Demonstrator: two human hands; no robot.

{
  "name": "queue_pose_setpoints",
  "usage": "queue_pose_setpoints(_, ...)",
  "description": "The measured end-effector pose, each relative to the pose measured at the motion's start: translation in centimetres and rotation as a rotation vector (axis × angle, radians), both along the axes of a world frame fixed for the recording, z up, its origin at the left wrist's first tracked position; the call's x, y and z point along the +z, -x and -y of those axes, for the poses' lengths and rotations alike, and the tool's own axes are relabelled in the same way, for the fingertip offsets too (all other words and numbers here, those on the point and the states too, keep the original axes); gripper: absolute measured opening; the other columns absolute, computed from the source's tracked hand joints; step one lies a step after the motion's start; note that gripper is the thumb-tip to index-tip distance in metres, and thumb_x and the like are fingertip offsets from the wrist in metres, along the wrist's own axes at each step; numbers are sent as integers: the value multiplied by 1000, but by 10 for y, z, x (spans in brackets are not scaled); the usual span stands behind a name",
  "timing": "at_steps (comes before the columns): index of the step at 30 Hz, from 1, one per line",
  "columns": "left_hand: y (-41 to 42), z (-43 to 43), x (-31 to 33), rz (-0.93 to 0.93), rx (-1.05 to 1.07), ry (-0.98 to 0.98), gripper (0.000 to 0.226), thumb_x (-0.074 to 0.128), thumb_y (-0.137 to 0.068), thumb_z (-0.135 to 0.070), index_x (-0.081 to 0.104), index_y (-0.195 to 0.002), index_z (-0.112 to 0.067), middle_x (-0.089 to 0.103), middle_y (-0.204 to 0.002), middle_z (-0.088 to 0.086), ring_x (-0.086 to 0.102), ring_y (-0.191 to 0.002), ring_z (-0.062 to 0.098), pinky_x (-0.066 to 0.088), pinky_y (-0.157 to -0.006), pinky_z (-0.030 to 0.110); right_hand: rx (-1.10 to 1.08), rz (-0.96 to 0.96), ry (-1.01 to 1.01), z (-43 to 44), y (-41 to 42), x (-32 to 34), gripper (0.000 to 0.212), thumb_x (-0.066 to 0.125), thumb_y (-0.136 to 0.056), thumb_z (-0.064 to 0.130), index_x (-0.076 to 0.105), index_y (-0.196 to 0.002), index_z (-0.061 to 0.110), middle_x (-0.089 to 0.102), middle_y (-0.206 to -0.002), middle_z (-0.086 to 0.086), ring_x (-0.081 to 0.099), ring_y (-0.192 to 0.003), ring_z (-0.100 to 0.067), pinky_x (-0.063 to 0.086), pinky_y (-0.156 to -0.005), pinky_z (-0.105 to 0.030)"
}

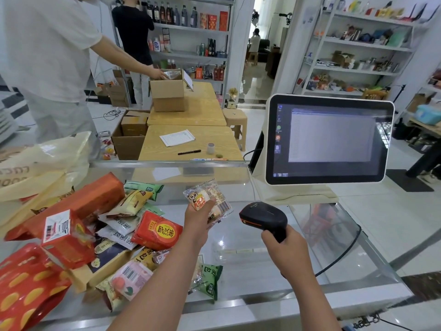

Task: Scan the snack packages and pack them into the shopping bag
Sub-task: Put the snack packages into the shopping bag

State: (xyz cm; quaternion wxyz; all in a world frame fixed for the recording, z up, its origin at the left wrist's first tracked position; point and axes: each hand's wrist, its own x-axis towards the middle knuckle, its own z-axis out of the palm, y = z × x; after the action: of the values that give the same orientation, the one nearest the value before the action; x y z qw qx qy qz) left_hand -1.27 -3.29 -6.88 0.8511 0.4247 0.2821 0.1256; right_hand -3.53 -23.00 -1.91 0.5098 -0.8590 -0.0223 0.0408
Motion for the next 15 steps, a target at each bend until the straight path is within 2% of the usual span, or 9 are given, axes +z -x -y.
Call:
queue_pose_setpoints(6, 1, 0, 3, 9, 7, 10, 22, 66, -90, -12, 54, -103, -23, 67, -109, 3, 65, -95, 16, 51, -71, 27, 3, 4, -1, 0, 1, 2, 18, 63, -81, 16, 51, -69, 12, 48, -57, 3, 41, -50, -10, 35, -45, -23)
queue_pose_setpoints(10, 1, 1, 4, -6, 0, -2, 21, 66, -90, -13, 54, -103, -23, 67, -109, 3, 64, -98, 19, 52, -75, 30, 6, 17, 1, 0, 2, 3, 18, 63, -81, 16, 51, -69, 12, 48, -57, 3, 42, -50, -11, 35, -45, -23)
queue_pose_setpoints(15, 0, 2, 6, -14, 5, -5, 18, 65, -90, -12, 53, -96, -24, 65, -102, 2, 63, -90, 16, 51, -77, 30, -3, 6, 7, -1, 1, 2, 18, 63, -80, 16, 51, -69, 9, 47, -57, 3, 41, -50, -11, 36, -46, -24)
